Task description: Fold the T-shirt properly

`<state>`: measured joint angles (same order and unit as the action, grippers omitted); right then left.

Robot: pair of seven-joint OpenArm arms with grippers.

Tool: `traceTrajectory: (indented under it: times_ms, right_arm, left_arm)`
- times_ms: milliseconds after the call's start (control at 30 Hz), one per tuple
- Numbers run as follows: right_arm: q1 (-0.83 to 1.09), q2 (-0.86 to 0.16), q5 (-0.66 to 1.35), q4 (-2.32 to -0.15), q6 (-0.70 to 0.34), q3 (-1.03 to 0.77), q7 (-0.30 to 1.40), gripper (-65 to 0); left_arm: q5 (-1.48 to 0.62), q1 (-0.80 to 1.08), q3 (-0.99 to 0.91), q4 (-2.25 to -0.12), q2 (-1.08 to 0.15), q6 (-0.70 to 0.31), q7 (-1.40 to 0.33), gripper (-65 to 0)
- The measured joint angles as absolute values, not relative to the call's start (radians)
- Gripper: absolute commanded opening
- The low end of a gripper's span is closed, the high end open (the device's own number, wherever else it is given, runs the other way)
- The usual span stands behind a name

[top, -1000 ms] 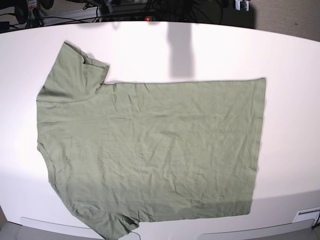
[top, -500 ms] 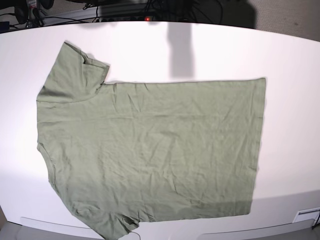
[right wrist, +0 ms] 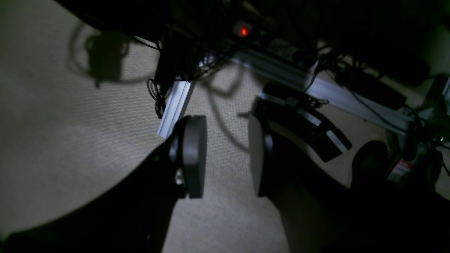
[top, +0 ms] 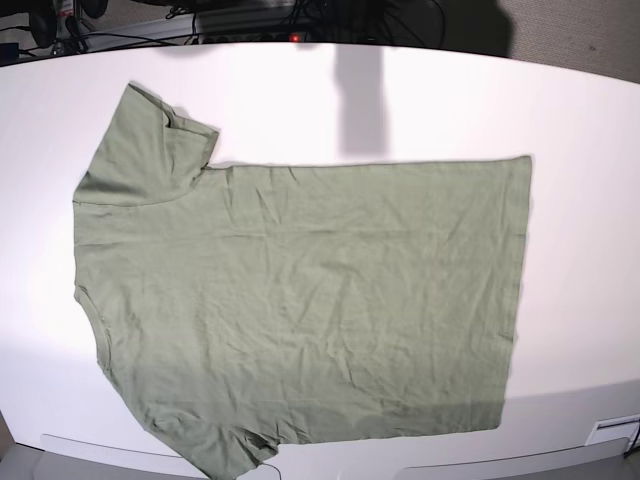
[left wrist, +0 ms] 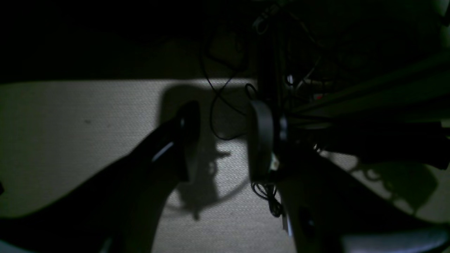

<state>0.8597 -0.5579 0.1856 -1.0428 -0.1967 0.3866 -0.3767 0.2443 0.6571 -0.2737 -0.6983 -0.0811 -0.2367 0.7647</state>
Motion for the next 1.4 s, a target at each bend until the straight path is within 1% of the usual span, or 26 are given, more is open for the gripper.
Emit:
traceTrajectory:
  times_ms: [167,233,367,500,600,767,1033,1167,1400]
  right_arm:
    - [0.921,-0.597,0.185,-1.115,-0.196,0.387,-0.371,-43.9]
    - [0.933,-0.608,0.186,-1.145,-0.196,0.381,-0.408,-43.9]
    - [0.968,-0.615,0.186,-1.208,-0.196,0.340,-0.414,-43.9]
    - [1.027,-0.614,0.184,-1.288,-0.197,0.274,-0.427,-43.9]
    - [1.051,-0.615,0.186,-1.368,-0.196,0.209,-0.432,-43.9]
    - [1.099,-0.617,0.184,-1.482,-0.197,0.130,-0.429,-43.9]
    - [1.164,-0.618,0.185,-1.666,-0.199,0.050,-0.428,-43.9]
    - [1.169,-0.618,0.183,-1.744,-0.203,0.028,-0.421,-43.9]
    - [1.169,-0.614,0.180,-1.914,-0.199,-0.064,-0.420,-43.9]
  left_arm:
    - [0.245,0.733,-0.273,-0.770,-0.081,-0.237,0.760,-43.8]
    - [0.244,0.756,-0.273,-0.805,-0.081,-0.237,0.761,-43.8]
    - [0.234,0.812,-0.273,-0.896,-0.081,-0.237,0.764,-43.8]
    - [0.076,0.908,-0.271,-1.011,-0.080,-0.237,0.817,-43.8]
    - [0.052,0.961,-0.274,-1.113,-0.080,-0.236,0.815,-43.8]
    - [0.055,1.008,-0.273,-1.270,-0.081,-0.236,0.816,-43.8]
    - [0.059,1.073,-0.273,-1.470,-0.080,-0.236,0.802,-43.8]
    - [0.055,1.088,-0.273,-1.549,-0.080,-0.187,0.797,-43.8]
    - [0.059,1.100,-0.273,-1.700,-0.075,-0.186,0.774,-43.8]
